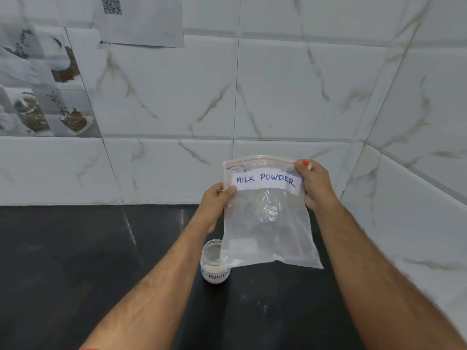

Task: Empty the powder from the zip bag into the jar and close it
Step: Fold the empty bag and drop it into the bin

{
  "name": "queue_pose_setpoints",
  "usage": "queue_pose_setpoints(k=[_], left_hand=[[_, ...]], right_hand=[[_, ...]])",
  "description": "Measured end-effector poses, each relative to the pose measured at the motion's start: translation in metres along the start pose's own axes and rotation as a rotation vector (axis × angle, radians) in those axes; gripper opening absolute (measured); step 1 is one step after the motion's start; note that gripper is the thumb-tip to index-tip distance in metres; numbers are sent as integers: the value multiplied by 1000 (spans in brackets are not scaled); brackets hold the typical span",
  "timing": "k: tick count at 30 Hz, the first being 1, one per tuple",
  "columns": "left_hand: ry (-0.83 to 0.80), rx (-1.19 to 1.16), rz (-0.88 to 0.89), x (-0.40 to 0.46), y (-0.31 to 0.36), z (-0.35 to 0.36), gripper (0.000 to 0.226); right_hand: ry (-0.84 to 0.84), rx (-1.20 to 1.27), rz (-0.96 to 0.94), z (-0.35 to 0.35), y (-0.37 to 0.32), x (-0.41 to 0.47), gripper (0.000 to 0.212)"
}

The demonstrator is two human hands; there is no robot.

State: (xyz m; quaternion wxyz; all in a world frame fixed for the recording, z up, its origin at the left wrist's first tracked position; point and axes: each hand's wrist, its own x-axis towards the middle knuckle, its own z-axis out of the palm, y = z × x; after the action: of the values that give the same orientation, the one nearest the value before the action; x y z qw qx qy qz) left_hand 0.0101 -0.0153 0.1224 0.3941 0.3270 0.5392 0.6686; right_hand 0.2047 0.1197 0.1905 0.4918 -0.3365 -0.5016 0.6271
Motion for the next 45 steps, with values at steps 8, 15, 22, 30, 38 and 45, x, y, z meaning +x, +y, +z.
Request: queue_pose_setpoints(k=[8,15,22,30,38,45], left_hand=[[113,-138,67,2,7,5,12],[60,-90,6,0,2,-12,18],[-178,150,-121,-8,-12,-23,41],[18,135,-108,-4,-11,-32,25],[57,85,-121,-6,-12,-43,20],[34,-124,-263,-14,-18,-46,19]], right_hand=[[-269,64,230,-25,13,-7,29],[-365,-167,314,-36,38,-20,21],[-202,-185,186,-37,37,-15,21],[-345,-381,274,-46,41,-17,41],[-213,-323,276,-49,44,-21,31],[-193,-87,349,-49,48,-40,30]])
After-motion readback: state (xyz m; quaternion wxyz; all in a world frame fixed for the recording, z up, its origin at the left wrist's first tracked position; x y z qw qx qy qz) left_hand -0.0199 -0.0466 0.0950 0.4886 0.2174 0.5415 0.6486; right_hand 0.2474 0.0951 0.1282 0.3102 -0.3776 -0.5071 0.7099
